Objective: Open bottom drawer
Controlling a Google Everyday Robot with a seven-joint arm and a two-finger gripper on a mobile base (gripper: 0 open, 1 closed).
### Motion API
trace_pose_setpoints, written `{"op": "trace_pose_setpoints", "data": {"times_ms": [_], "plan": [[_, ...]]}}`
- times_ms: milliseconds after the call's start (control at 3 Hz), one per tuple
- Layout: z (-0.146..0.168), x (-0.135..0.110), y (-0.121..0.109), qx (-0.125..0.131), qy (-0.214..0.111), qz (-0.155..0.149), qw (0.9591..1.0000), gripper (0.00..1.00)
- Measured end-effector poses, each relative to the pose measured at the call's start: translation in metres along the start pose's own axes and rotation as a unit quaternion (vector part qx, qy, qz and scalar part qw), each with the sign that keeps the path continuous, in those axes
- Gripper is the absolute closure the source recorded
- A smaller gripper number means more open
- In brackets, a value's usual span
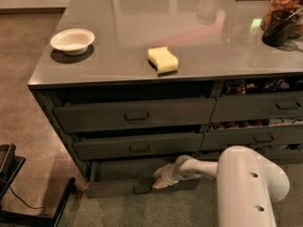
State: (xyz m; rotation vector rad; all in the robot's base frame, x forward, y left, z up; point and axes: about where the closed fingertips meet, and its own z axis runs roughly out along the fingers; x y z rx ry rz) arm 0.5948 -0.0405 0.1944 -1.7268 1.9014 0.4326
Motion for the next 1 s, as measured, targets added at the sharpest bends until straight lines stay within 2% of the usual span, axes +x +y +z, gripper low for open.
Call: {"op": "trace_pose_setpoints", "data": {"times_ms": [333, 667, 1000], "plan": [[0.0, 0.0, 0.0, 0.0, 0.0, 0.0, 1.0, 0.11], [0.0001, 0.0, 0.0001, 0.0, 0.0, 0.0, 1.0, 0.0], [0.0001, 0.0, 0.0001, 0.0, 0.0, 0.0, 1.0, 0.0]]}}
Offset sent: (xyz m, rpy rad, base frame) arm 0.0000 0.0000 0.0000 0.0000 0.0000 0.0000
